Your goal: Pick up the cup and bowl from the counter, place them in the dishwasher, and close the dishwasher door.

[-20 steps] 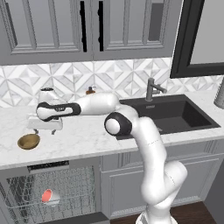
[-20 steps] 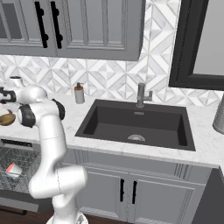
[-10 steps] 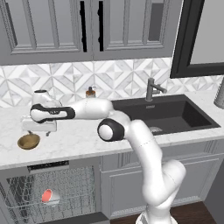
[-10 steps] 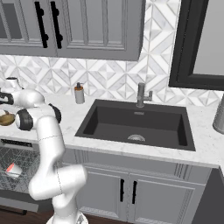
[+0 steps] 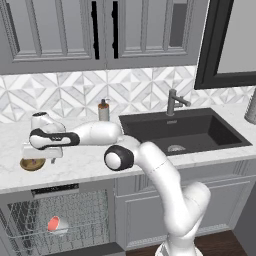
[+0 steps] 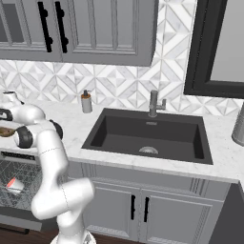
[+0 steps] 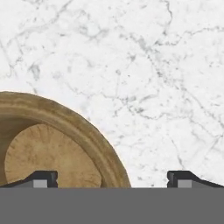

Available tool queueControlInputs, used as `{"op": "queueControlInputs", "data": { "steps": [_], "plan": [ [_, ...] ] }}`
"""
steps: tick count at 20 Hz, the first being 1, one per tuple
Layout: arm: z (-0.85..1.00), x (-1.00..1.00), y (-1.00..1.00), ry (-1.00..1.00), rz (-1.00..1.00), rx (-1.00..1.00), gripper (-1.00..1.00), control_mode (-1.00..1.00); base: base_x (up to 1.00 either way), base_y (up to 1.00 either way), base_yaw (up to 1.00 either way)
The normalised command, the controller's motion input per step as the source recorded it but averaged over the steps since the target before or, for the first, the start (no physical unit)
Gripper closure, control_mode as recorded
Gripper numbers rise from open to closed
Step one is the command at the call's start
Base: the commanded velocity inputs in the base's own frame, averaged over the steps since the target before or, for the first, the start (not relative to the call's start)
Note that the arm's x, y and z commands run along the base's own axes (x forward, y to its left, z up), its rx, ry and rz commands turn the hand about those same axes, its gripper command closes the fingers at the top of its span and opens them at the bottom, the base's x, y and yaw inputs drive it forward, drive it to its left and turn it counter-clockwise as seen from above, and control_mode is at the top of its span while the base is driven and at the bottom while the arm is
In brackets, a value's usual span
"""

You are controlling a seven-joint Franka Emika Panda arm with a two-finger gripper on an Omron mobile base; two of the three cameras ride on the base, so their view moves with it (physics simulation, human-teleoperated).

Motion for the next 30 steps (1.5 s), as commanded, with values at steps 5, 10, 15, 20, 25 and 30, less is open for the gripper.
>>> {"op": "queueControlInputs", "data": {
  "steps": [5, 10, 15, 20, 25, 30],
  "plan": [
    [-0.03, -0.06, 0.04, 0.00, 0.00, 0.00, 1.00, -1.00, 0.00, 0.00, 0.00],
    [0.01, 0.00, 0.09, 0.00, 0.00, -0.01, 1.00, -1.00, 0.00, 0.00, 0.00],
    [0.26, -0.10, 0.02, 0.00, 0.00, -0.13, 1.00, -1.00, 0.00, 0.00, 0.00],
    [0.33, -0.81, -0.15, 0.00, -0.08, -0.26, 1.00, -1.00, 0.00, 0.00, 0.00],
    [0.82, -0.88, -0.08, 0.00, -0.06, -0.27, 1.00, -1.00, 0.00, 0.00, 0.00],
    [0.69, -0.99, -0.02, 0.00, -0.06, -0.24, 1.00, -1.00, 0.00, 0.00, 0.00]
  ]
}}
